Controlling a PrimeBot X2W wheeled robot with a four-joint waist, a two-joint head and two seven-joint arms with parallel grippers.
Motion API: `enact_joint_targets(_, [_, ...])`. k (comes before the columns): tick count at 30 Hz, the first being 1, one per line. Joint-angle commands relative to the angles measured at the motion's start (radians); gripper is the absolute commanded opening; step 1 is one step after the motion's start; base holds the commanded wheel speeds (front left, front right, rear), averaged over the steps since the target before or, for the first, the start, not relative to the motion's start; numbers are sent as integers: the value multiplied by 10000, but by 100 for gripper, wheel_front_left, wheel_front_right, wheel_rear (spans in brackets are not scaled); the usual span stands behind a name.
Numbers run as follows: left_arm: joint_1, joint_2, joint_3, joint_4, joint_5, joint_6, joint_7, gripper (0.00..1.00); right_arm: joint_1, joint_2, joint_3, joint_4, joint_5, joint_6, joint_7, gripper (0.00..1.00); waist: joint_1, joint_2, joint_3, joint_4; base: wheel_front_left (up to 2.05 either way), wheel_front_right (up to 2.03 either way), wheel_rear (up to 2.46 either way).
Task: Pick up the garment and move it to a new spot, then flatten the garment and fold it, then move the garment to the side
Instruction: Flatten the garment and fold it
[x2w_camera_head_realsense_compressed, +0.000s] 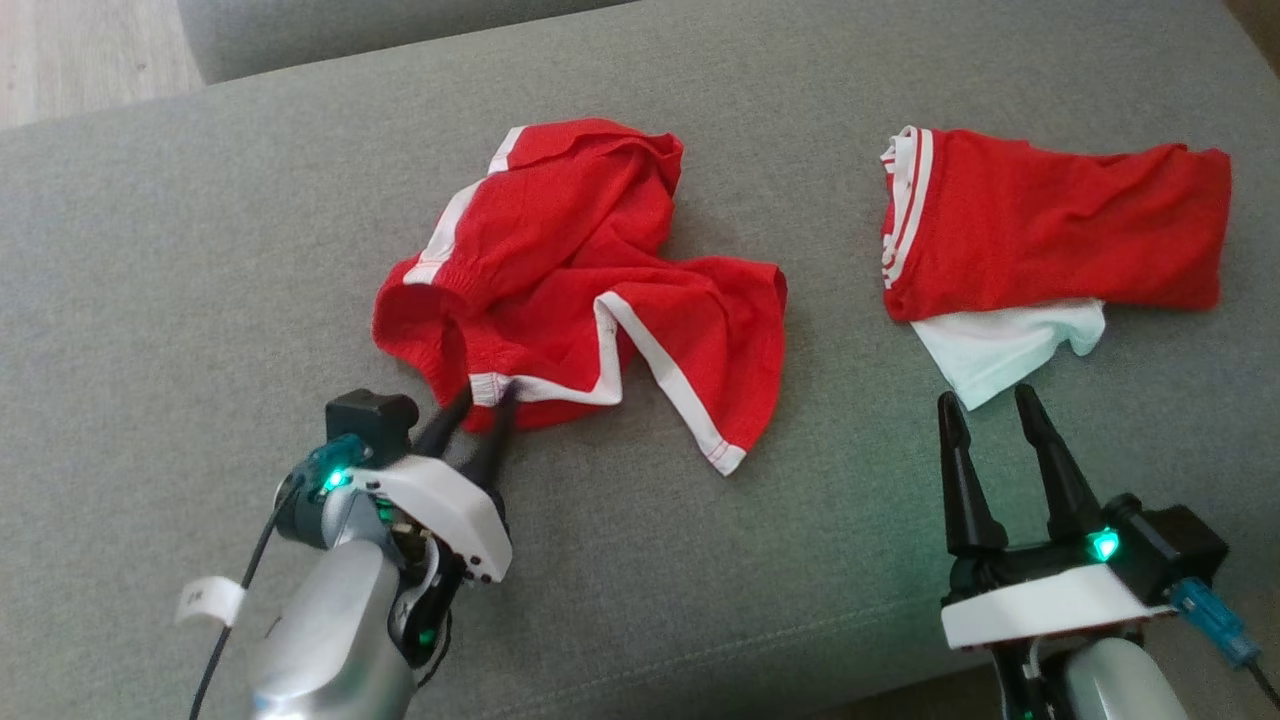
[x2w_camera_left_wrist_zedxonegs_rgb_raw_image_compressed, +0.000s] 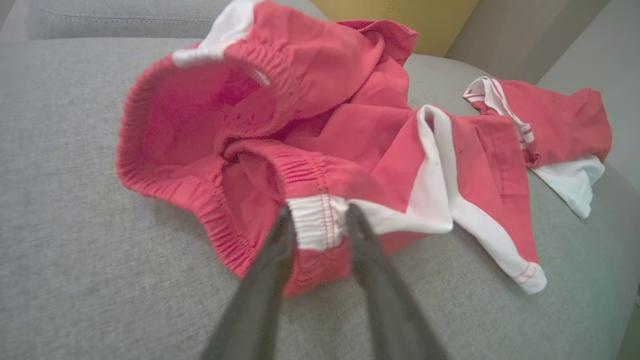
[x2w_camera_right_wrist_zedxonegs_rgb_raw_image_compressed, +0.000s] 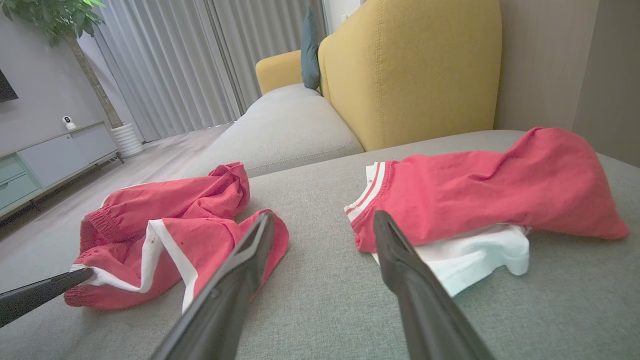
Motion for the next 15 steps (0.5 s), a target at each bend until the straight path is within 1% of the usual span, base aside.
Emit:
enact_joint_targets(1, [-416, 217, 260, -249, -64, -34, -138, 0, -374, -41, 218, -269, 29, -7, -110, 100, -1, 0, -16, 4, 0, 0, 0])
enact_joint_targets(6, [-395, 215, 286, -330, -188, -38, -415, 0, -358, -41, 406, -44, -117, -7, -110, 100, -1, 0, -109, 73, 0, 0, 0])
enact_joint_targets(11, [-327, 220, 262, -573, -224, -10, -539, 0, -523, -41, 726, 205, -579, -7, -71, 100, -1, 0, -172, 229, 0, 0, 0])
enact_joint_targets(15, [-267, 221, 256, -816, -252, 63, -595, 0, -700, -41, 1099, 447, -1111, -7, 189, 100, -1, 0, -201, 372, 0, 0, 0])
